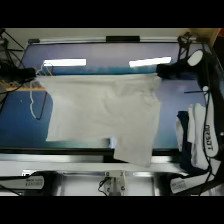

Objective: Fold the shirts.

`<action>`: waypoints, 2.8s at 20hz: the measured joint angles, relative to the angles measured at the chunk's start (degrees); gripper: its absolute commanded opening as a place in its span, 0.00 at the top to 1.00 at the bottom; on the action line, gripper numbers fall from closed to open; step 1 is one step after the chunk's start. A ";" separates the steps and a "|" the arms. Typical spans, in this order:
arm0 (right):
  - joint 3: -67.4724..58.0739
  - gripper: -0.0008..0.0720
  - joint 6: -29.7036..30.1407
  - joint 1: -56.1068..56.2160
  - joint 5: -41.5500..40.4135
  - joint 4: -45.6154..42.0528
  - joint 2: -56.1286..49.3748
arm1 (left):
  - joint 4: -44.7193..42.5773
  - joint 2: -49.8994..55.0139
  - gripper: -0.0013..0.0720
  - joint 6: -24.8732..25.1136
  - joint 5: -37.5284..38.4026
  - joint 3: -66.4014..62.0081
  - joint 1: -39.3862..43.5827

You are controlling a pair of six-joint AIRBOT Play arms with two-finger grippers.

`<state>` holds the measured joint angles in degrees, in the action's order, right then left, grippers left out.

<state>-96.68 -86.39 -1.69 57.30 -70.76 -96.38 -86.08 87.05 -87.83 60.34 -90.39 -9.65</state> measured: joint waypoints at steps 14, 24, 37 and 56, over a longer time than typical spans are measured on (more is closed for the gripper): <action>1.97 0.89 -2.05 1.57 11.76 -1.14 -6.29 | 5.33 17.73 0.93 4.74 0.02 -3.93 -1.70; 7.21 0.25 -9.05 3.39 10.86 -7.65 -5.46 | 7.23 21.18 0.24 6.95 15.74 -4.48 -2.19; 19.02 0.25 -2.99 -6.45 27.26 -13.49 12.83 | 12.94 0.85 0.25 14.16 26.14 16.87 -11.21; 21.66 0.25 -0.37 -7.87 29.29 -11.72 15.54 | 18.86 -4.02 0.93 18.18 14.84 42.10 -12.85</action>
<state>-75.02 -86.76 -9.56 86.59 -82.48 -80.84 -67.22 83.02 -69.65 75.18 -48.29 -22.50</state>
